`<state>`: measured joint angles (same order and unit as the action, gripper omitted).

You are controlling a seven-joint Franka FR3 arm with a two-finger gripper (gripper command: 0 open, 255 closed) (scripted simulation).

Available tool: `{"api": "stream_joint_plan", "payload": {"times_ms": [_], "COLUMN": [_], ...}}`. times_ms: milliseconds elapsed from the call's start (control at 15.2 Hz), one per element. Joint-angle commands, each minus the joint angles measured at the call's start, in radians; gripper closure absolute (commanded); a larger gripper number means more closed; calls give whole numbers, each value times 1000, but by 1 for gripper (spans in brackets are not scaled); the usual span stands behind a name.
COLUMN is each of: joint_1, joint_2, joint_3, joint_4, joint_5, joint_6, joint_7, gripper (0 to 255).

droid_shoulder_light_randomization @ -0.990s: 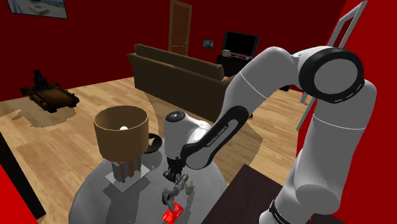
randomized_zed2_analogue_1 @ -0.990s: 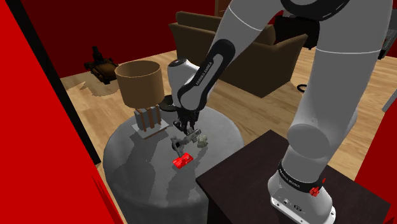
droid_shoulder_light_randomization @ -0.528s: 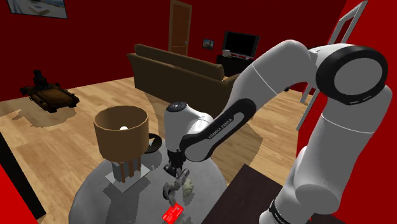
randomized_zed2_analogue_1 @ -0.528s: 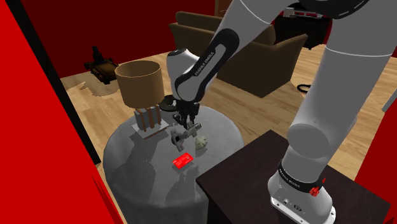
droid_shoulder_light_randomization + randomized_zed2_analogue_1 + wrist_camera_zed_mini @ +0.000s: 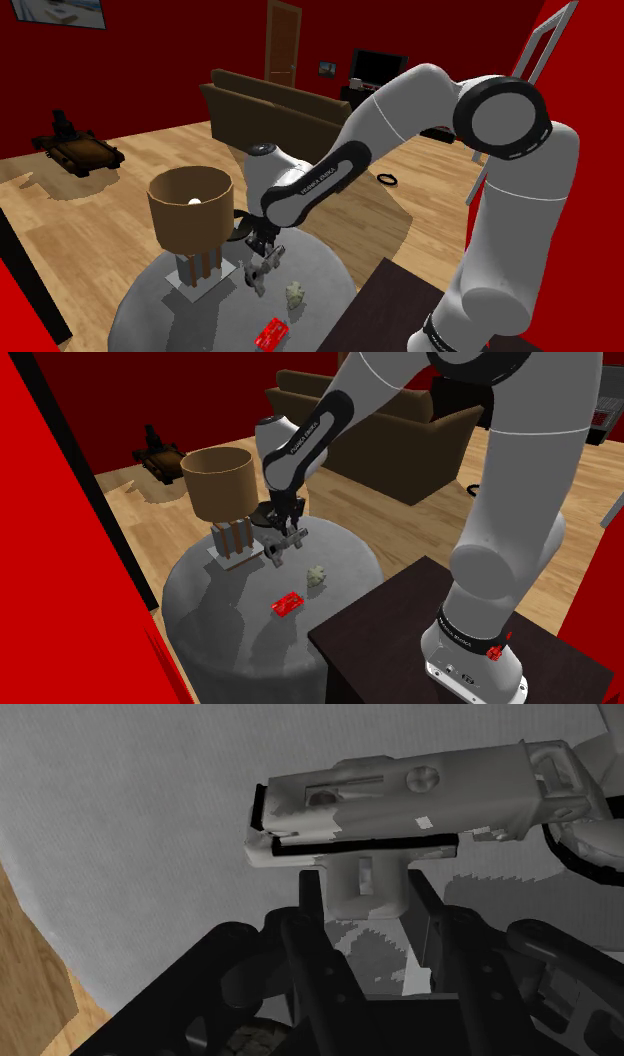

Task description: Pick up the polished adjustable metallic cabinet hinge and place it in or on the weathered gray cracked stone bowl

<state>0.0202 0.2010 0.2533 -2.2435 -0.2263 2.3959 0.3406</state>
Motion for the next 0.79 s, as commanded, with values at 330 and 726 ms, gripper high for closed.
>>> {"api": "stream_joint_plan", "payload": {"times_ms": [330, 726], "joint_1": [-26, -37], "joint_2": [205, 402], "joint_3": [-41, -66], "joint_4": [305, 626], "joint_5": [-27, -34], "joint_6": [-98, -215], "joint_7": [-77, -147], "gripper": [255, 255]}}
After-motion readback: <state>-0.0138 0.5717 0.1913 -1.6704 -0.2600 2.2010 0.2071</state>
